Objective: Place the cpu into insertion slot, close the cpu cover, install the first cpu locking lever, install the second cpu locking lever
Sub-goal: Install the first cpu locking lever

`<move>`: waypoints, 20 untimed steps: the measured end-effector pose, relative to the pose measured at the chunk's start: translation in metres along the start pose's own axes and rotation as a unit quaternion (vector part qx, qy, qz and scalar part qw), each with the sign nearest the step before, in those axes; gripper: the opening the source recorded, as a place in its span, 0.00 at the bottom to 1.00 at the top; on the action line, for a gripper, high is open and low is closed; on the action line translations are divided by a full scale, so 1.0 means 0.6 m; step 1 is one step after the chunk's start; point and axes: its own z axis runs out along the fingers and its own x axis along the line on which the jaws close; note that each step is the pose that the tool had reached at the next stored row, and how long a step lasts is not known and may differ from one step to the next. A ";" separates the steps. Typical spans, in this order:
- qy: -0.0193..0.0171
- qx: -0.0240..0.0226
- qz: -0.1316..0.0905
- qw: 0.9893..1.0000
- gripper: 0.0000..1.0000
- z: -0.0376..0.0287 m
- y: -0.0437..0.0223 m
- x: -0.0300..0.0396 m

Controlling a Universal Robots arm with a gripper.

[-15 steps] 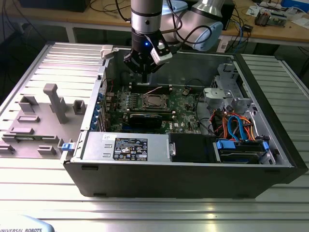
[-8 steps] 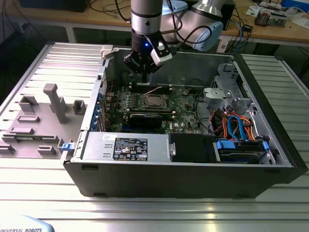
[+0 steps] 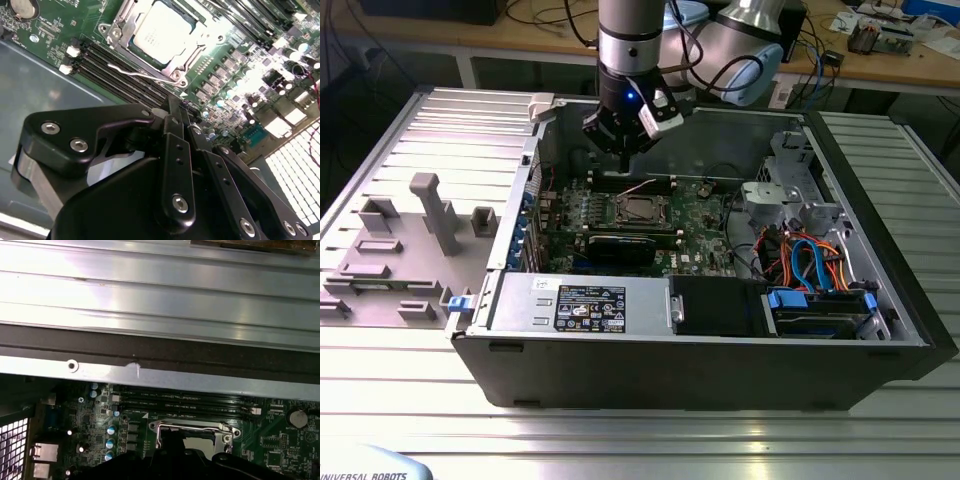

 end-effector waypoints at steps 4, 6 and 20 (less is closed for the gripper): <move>-0.002 -0.015 0.001 1.000 0.11 0.005 -0.001 -0.010; -0.002 -0.017 0.006 1.000 0.11 0.007 -0.002 -0.012; -0.003 -0.026 0.010 1.000 0.11 0.044 -0.006 -0.037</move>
